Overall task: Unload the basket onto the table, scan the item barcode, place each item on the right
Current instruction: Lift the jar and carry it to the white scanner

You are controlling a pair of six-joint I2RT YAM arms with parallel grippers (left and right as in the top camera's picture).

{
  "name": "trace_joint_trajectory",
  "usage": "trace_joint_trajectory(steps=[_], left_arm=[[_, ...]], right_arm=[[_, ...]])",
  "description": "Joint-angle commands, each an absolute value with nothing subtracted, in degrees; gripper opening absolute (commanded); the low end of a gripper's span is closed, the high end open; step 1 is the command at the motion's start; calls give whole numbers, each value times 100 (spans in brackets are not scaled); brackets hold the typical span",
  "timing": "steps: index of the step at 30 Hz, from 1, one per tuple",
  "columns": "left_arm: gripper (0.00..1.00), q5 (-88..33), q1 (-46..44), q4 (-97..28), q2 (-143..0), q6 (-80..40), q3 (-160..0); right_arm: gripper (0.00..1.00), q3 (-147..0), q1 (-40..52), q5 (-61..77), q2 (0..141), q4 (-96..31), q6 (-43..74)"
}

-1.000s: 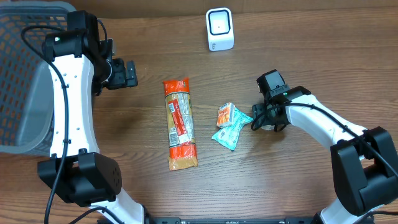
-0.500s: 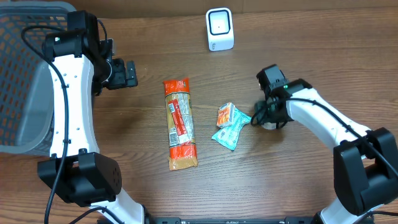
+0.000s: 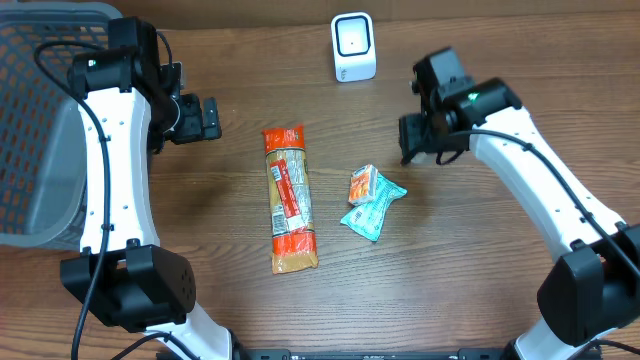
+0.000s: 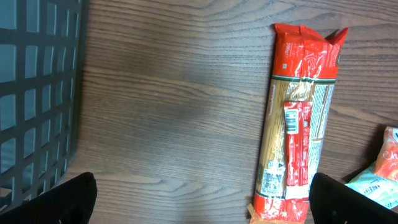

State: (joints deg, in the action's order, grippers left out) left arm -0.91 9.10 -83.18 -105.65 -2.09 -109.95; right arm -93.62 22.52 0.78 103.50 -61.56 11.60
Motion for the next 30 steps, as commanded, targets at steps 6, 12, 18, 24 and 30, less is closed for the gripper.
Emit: trace_joint_trajectory(steps=[6, 12, 18, 24, 30], left_arm=[[100, -132, 893, -8329, -10422, -126, -11102], [100, -130, 893, -8329, -10422, -126, -11102], [100, -132, 893, -8329, -10422, -126, -11102], [100, -132, 893, -8329, -10422, -126, -11102], [100, -132, 893, -8329, -10422, -126, -11102]], right_arm=[[3, -11797, 2314, 314, 10803, -7017, 1146], [3, -13413, 2314, 263, 11878, -7293, 1039], [4, -13408, 2357, 268, 12779, -6222, 1037], [4, -13319, 2438, 82, 13441, -4676, 1039], [4, -13279, 2438, -320, 13837, -3129, 1044]])
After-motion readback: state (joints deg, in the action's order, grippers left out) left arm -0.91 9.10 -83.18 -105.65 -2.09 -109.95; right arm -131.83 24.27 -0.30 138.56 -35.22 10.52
